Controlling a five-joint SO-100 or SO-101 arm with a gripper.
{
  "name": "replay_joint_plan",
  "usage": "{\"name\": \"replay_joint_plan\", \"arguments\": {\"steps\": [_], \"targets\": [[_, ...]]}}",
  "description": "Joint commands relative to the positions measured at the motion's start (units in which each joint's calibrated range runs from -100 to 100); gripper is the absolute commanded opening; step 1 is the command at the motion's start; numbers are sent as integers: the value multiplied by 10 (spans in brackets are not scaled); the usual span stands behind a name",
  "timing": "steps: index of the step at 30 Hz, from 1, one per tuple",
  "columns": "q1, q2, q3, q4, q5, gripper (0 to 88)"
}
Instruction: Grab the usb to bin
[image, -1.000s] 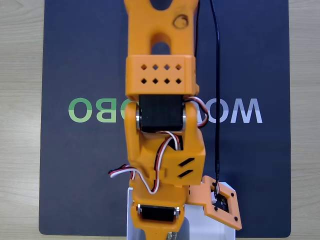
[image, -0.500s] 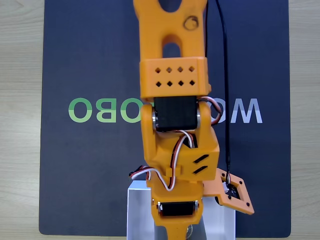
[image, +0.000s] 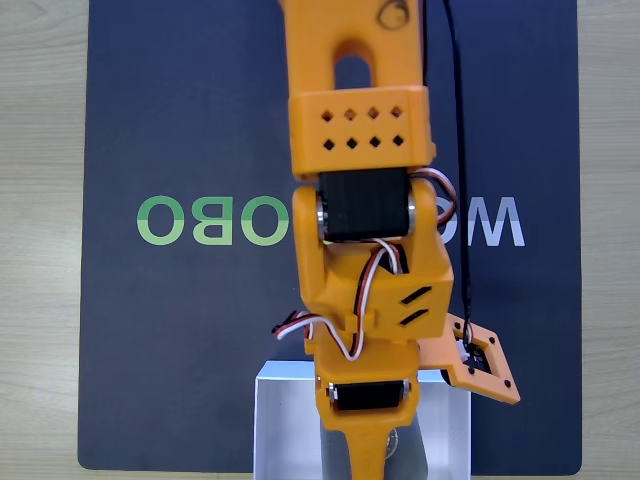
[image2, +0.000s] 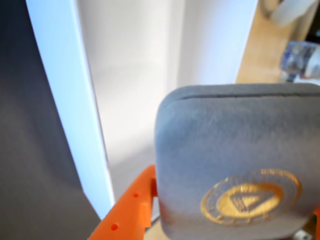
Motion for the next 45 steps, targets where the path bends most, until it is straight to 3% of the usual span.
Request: {"name": "replay_joint_plan", "arguments": {"steps": [1, 8, 21, 23, 29, 33, 38, 45], "targets": [[-3, -53, -3, -9, 1, 349], [-3, -53, -3, -9, 10, 407], [-3, -148, 25, -9, 13, 409], [-4, -191, 51, -8, 23, 459], [3, -236, 97, -9, 71, 752], [14, -253, 103, -1, 83, 828], [15, -337, 142, 73, 66, 732], [10, -505, 187, 147, -22, 345]]}}
